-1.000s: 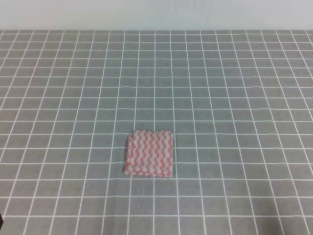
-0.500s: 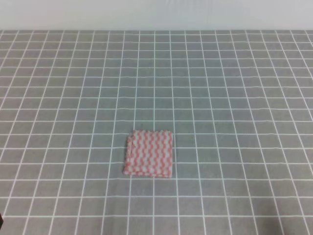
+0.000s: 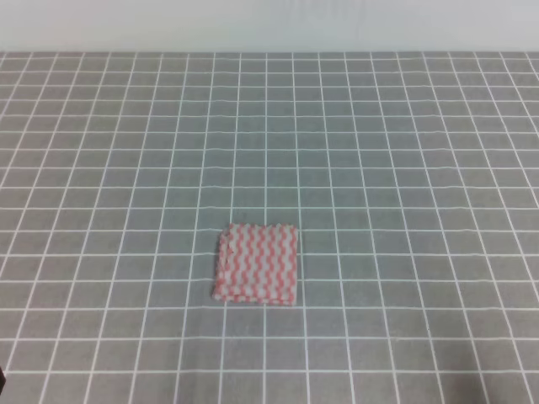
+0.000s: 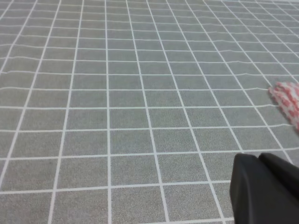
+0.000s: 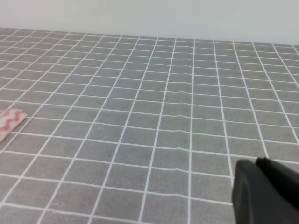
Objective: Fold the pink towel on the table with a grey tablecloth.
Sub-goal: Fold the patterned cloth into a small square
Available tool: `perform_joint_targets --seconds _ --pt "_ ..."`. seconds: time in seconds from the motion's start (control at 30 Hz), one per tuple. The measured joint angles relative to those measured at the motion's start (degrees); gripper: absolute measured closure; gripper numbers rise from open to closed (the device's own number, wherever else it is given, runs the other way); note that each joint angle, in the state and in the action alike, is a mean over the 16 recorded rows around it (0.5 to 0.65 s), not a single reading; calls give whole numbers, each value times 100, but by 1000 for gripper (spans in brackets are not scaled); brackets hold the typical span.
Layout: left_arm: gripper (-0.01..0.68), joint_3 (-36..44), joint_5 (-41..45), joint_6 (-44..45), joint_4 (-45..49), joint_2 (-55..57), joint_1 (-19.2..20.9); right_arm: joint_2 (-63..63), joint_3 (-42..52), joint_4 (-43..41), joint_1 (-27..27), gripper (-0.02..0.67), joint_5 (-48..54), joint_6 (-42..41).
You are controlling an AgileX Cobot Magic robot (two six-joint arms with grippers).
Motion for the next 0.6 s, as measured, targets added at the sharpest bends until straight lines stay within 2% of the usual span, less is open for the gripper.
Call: perform_joint_targets --seconds 0.6 --pt "676 0 -10 0 9 2 0 -7 9 5 1 664 -6 1"
